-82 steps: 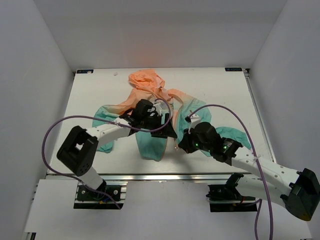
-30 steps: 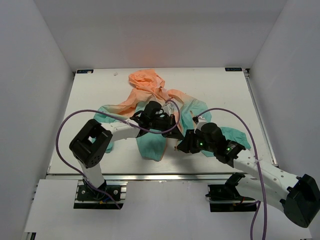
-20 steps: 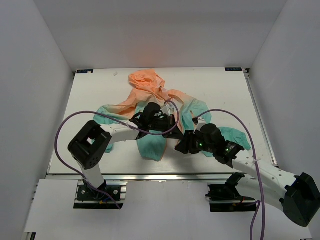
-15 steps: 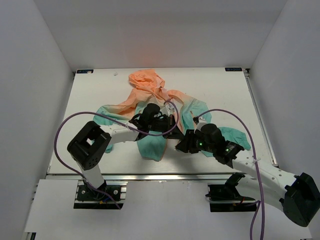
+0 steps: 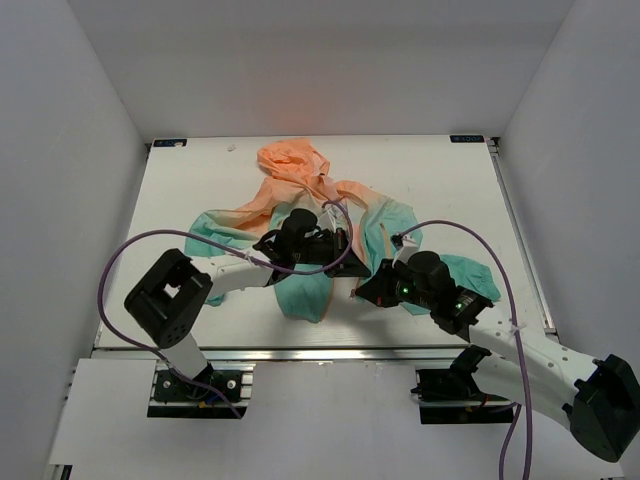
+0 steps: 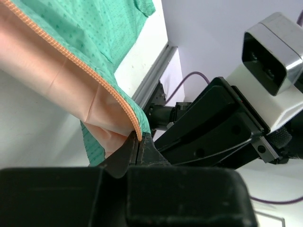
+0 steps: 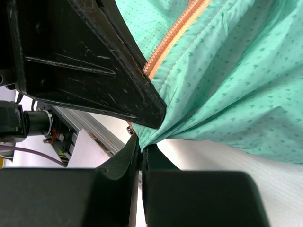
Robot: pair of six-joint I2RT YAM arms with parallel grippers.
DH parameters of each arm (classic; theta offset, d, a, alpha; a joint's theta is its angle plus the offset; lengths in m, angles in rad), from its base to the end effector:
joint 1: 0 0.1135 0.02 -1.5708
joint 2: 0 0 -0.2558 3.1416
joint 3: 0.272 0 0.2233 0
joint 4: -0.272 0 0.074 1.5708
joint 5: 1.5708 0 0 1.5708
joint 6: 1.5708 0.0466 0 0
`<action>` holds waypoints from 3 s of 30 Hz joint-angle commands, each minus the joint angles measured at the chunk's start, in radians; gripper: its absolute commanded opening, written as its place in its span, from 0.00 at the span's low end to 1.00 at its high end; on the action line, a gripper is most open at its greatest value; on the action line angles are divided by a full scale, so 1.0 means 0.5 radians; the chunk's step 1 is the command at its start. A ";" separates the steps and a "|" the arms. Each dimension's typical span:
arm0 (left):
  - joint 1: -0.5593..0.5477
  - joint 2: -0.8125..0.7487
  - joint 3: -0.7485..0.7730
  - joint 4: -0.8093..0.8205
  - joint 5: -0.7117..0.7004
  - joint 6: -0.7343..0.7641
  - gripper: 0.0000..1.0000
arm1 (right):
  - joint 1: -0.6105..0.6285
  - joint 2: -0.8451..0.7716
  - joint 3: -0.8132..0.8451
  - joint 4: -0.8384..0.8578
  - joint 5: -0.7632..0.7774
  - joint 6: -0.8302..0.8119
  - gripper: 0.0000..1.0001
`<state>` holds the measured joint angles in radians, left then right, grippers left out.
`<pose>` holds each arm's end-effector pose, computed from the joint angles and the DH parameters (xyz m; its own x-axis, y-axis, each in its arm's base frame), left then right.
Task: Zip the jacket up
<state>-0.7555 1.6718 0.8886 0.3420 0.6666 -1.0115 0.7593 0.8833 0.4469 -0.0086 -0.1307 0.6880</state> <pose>0.2282 -0.2545 0.2115 -0.9667 -0.0046 -0.2560 0.2384 0.3483 -0.9066 0.1311 0.1328 0.2229 -0.7288 0.1763 -0.6617 -0.3949 0.6812 0.6165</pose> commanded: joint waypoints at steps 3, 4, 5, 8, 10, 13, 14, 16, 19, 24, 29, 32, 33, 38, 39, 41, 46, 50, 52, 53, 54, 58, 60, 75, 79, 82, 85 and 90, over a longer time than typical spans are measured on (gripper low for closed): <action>-0.011 -0.122 0.118 -0.241 -0.232 0.139 0.00 | -0.003 -0.070 -0.004 0.036 -0.095 -0.072 0.00; -0.008 -0.104 0.170 -0.409 -0.217 0.243 0.05 | -0.003 -0.079 0.005 0.020 -0.085 -0.099 0.00; -0.008 -0.089 0.277 -0.526 -0.223 0.307 0.15 | -0.006 -0.100 0.014 -0.007 -0.073 -0.115 0.00; -0.008 -0.101 0.379 -1.017 -0.405 0.519 0.70 | -0.031 -0.104 0.112 -0.280 0.083 -0.188 0.00; -0.008 -0.186 0.383 -1.333 -0.547 0.636 0.98 | -0.085 -0.095 0.192 -0.491 0.126 -0.253 0.00; -0.008 -0.345 0.306 -1.616 -0.735 0.737 0.98 | -0.196 -0.095 0.208 -0.621 0.099 -0.305 0.00; -0.008 -0.371 0.297 -1.705 -0.838 0.756 0.98 | -0.221 -0.095 0.205 -0.633 0.065 -0.333 0.00; -0.011 -0.404 0.251 -1.901 -0.894 0.823 0.98 | -0.267 -0.092 0.205 -0.652 0.038 -0.357 0.00; -0.011 -0.392 0.214 -2.052 -1.014 0.918 0.98 | -0.282 -0.055 0.208 -0.661 0.019 -0.403 0.00; -0.047 -0.307 0.266 -2.162 -1.091 1.014 0.90 | -0.295 -0.018 0.235 -0.701 0.046 -0.452 0.00; -0.164 -0.169 0.333 -2.227 -1.263 1.032 0.86 | -0.316 -0.009 0.217 -0.707 0.068 -0.459 0.00; -0.176 -0.073 0.358 -2.203 -1.293 1.008 0.82 | -0.325 -0.009 0.205 -0.710 0.068 -0.456 0.00; -0.176 -0.049 0.355 -2.187 -1.293 0.998 0.82 | -0.328 -0.009 0.195 -0.719 0.071 -0.450 0.00; -0.201 0.003 0.376 -2.156 -1.302 0.934 0.79 | -0.334 -0.021 0.165 -0.707 0.065 -0.440 0.00; -0.207 0.013 0.401 -2.166 -1.372 0.900 0.79 | -0.337 -0.018 0.165 -0.704 0.062 -0.440 0.00; -0.231 0.040 0.419 -2.178 -1.431 0.866 0.79 | -0.338 -0.009 0.159 -0.698 0.056 -0.431 0.00; -0.299 0.108 0.432 -2.157 -1.477 0.808 0.78 | -0.344 -0.012 0.149 -0.695 0.074 -0.425 0.00; -0.345 0.215 0.435 -2.209 -1.557 0.762 0.72 | -0.347 -0.021 0.149 -0.710 0.089 -0.422 0.00; -0.360 0.233 0.416 -2.209 -1.566 0.747 0.69 | -0.347 -0.030 0.146 -0.710 0.093 -0.419 0.00; -0.367 0.240 0.413 -2.212 -1.576 0.741 0.68 | -0.350 -0.033 0.143 -0.707 0.096 -0.413 0.00; -0.385 0.258 0.413 -2.215 -1.579 0.734 0.68 | -0.353 -0.036 0.143 -0.707 0.102 -0.410 0.00; -0.431 0.283 0.392 -2.197 -1.570 0.707 0.68 | -0.353 -0.042 0.137 -0.716 0.120 -0.403 0.00; -0.443 0.298 0.358 -2.178 -1.542 0.682 0.62 | -0.356 -0.042 0.137 -0.719 0.129 -0.403 0.00; -0.446 0.176 0.407 -2.056 -1.389 0.707 0.00 | -0.380 -0.045 0.134 -0.679 0.139 -0.385 0.00; -0.446 0.022 0.517 -1.991 -1.291 0.789 0.00 | -0.387 -0.055 0.143 -0.618 0.065 -0.413 0.00; -0.443 -0.107 0.627 -1.921 -1.257 0.848 0.00 | -0.393 -0.073 0.149 -0.526 -0.009 -0.446 0.00; -0.416 -0.226 0.671 -1.810 -1.263 0.872 0.00 | -0.405 -0.064 0.165 -0.452 -0.067 -0.474 0.00; -0.339 -0.401 0.631 -1.550 -1.223 0.866 0.00 | -0.439 -0.039 0.134 -0.226 -0.333 -0.517 0.00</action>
<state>-0.9451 1.5471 1.1961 -0.5461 0.0284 -0.5945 0.5514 0.8639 0.5121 -0.2520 -0.1833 0.4618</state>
